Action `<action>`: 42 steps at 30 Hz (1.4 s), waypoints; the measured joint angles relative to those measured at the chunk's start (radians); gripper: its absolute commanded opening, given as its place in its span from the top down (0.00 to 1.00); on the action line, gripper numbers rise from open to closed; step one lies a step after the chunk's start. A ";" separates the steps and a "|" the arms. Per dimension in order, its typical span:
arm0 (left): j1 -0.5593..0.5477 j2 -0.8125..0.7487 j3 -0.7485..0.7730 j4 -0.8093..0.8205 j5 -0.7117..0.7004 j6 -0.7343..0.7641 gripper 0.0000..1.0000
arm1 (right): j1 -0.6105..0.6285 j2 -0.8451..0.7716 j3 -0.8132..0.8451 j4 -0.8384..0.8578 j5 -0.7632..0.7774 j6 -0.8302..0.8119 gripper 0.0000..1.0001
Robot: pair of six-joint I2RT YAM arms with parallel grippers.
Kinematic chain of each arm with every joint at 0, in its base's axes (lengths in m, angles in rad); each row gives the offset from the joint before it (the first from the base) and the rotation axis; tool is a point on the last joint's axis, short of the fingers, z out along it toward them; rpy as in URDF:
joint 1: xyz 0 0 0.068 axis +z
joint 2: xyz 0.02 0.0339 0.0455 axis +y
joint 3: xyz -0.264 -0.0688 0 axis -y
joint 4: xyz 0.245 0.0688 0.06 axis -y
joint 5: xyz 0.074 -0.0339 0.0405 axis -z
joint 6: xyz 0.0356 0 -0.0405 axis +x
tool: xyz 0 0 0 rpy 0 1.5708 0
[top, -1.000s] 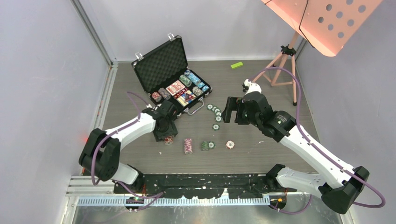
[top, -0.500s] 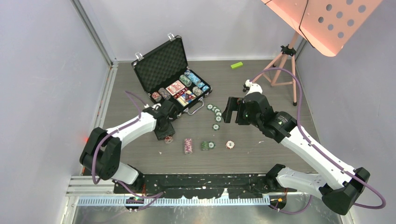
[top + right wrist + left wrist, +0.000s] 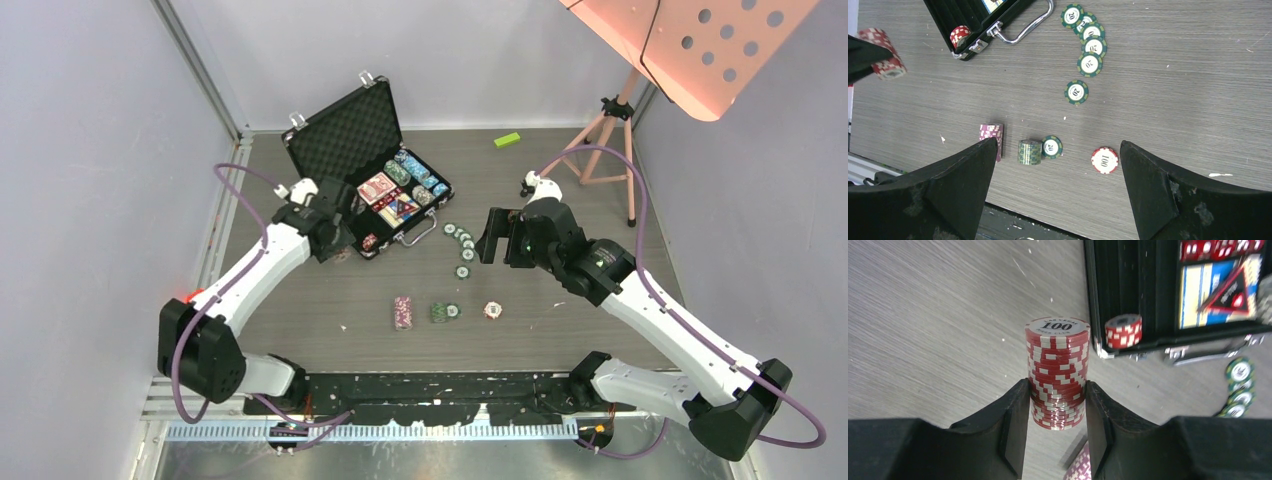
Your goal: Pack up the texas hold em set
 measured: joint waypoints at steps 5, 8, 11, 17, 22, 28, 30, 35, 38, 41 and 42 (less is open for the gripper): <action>0.077 -0.010 0.001 0.055 -0.001 0.008 1.00 | 0.000 0.000 -0.001 0.000 0.000 0.000 0.01; 0.102 0.013 0.028 0.074 0.007 0.014 1.00 | 0.000 0.000 -0.001 0.000 0.000 0.000 0.01; 0.120 0.060 0.072 0.107 0.024 0.014 1.00 | 0.000 0.001 -0.001 0.000 0.000 0.000 0.01; 0.146 0.166 0.127 0.170 0.056 -0.015 1.00 | 0.000 0.005 -0.001 0.000 0.001 0.000 0.01; 0.171 0.254 0.145 0.185 0.102 -0.056 1.00 | 0.000 0.007 -0.001 -0.001 0.005 0.000 0.01; 0.186 0.360 0.174 0.201 0.167 -0.082 1.00 | -0.003 0.007 -0.001 -0.001 0.010 0.000 0.01; 0.188 0.394 0.194 0.203 0.185 -0.088 1.00 | -0.005 0.007 -0.001 -0.002 0.013 0.000 0.01; 0.193 0.453 0.228 0.215 0.229 -0.090 1.00 | -0.007 0.007 -0.001 -0.002 0.014 -0.001 0.01; 0.199 0.478 0.247 0.213 0.238 -0.089 1.00 | -0.010 0.007 -0.001 -0.002 0.016 0.000 0.01; 0.209 0.493 0.259 0.214 0.238 -0.089 1.00 | -0.011 0.007 -0.001 -0.003 0.016 0.000 0.01; 0.212 0.496 0.260 0.214 0.238 -0.089 1.00 | -0.011 0.007 -0.001 -0.004 0.016 -0.001 0.01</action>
